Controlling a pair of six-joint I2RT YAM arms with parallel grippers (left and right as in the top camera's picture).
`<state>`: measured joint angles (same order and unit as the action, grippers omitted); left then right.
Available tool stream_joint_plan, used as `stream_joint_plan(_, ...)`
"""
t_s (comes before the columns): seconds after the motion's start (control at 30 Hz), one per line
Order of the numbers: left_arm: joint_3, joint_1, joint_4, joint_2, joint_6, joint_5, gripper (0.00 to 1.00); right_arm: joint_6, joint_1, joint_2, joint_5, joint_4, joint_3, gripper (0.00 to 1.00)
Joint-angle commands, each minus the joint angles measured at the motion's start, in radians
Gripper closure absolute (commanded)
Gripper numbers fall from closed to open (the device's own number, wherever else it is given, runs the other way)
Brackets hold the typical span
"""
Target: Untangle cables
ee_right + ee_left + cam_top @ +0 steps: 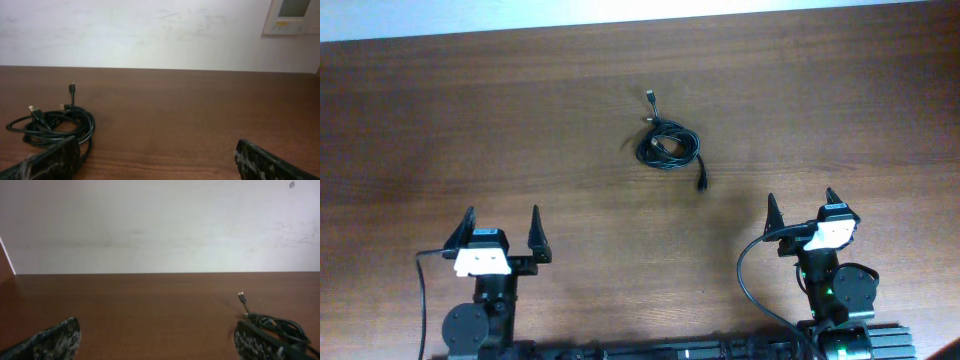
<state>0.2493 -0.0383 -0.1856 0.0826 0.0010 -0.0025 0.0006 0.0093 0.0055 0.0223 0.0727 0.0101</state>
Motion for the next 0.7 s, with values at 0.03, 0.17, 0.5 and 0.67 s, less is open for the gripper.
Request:
stream_joint_plan(0.03, 0.12, -0.004, -0.024, 0.129, 0.016, 0.053, 0.01, 0.003, 0.005, 0.003, -0.02, 0.007, -0.005, 0.01)
stream_joint_plan(0.17, 0.244, -0.004, -0.103, 0.265, 0.016, 0.06, 0.01, 0.003, 0.005, 0.003, -0.02, 0.007, -0.005, 0.01)
stream_joint_plan(0.5, 0.561, -0.005, -0.311, 0.612, 0.016, 0.076, 0.01, 0.003, 0.005, 0.003, -0.02, 0.006, -0.005, 0.01)
stream_joint_plan(0.67, 0.691, -0.005, -0.423, 0.77, 0.016, 0.079, 0.01, 0.003, 0.005, 0.003, -0.019, 0.007, -0.005, 0.01)
